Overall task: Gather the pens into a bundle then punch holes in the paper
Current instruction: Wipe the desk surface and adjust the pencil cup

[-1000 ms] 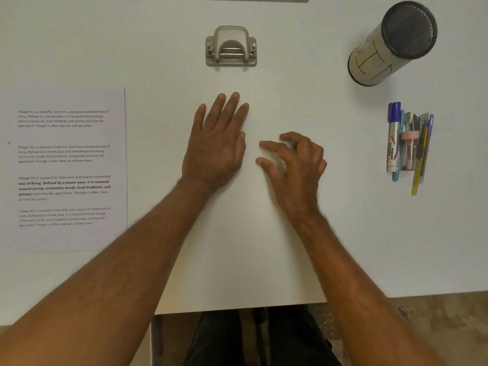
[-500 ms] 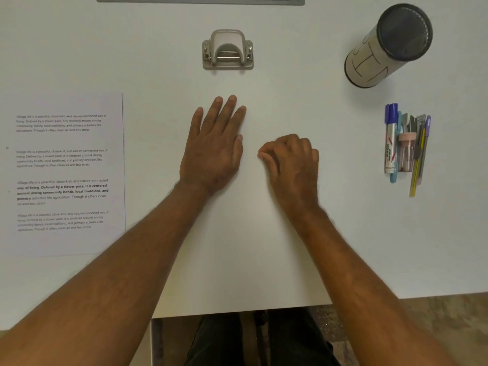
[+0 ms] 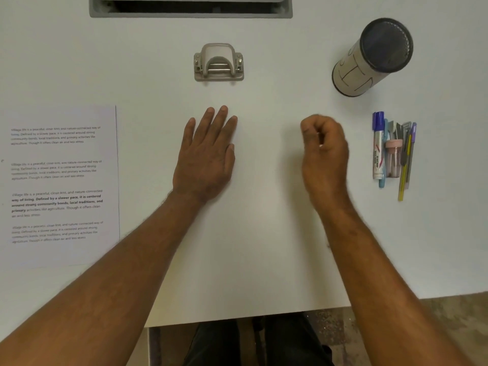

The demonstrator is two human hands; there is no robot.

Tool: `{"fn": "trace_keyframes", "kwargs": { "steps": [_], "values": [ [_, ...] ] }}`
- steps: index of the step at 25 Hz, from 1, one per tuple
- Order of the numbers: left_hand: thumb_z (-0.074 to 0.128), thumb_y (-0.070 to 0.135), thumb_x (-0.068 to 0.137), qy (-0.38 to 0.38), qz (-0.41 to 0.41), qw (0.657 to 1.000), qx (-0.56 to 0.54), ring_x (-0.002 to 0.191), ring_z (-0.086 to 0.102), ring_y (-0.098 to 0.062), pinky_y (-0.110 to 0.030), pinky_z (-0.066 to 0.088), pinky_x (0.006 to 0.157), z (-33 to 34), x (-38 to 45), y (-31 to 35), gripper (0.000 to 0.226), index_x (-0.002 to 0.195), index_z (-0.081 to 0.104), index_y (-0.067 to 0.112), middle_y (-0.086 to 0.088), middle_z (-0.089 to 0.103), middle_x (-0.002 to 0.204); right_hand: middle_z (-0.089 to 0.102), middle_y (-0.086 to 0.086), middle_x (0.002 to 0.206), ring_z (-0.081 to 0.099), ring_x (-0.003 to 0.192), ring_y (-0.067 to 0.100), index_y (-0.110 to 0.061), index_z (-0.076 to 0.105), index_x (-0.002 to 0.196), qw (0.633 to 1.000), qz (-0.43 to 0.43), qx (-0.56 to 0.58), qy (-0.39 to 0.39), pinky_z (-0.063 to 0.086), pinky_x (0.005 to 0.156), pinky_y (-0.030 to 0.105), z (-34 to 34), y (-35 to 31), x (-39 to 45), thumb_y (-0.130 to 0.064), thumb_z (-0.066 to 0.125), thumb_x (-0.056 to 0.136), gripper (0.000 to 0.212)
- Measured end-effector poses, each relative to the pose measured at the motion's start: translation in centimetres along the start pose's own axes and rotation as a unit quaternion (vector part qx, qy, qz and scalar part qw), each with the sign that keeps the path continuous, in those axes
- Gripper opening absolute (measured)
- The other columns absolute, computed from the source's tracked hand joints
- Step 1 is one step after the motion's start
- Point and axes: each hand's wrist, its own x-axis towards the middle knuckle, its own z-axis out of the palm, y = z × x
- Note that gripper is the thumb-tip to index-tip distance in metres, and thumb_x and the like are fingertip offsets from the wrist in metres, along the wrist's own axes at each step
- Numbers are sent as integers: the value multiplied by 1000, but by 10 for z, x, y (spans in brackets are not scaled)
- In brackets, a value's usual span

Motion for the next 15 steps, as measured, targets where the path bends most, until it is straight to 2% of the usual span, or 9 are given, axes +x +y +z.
{"fn": "trace_keyframes", "kwargs": {
  "steps": [3,6,9,12,15],
  "values": [
    [28,31,107,5,4,1000,2,161,15,-23,-50,13,130,0,0,0,57,163,29,21,-1,21,173,62,6,105,55,87,2,-38,57,88,994,-49,8,94,48,81,19,-28,-28,39,-19,56,101,23],
    [28,32,106,10,6,1000,5,161,16,-23,-50,13,130,1,1,0,57,163,29,21,0,21,173,57,-2,107,56,85,-2,-29,60,92,982,-79,-53,165,47,81,13,-58,-41,87,-22,55,100,12],
    [28,32,106,16,6,1000,10,160,17,-23,-50,13,130,3,1,-1,58,162,30,21,0,22,172,59,-6,110,55,84,0,-25,66,98,970,-67,-168,164,45,77,9,-75,-39,124,-28,58,100,9],
    [28,32,105,21,8,1000,10,160,18,-23,-50,13,130,3,1,-1,58,162,32,20,-1,23,172,67,-8,109,59,90,5,-23,71,101,959,-44,-245,134,55,88,30,-81,-30,144,-27,64,97,9],
    [29,31,105,21,8,1000,7,160,17,-23,-50,14,129,4,1,-1,58,162,32,20,-1,23,172,70,-15,98,65,91,8,-25,72,103,954,-47,-266,133,58,86,36,-81,-31,150,-29,64,97,11]
  ]
}}
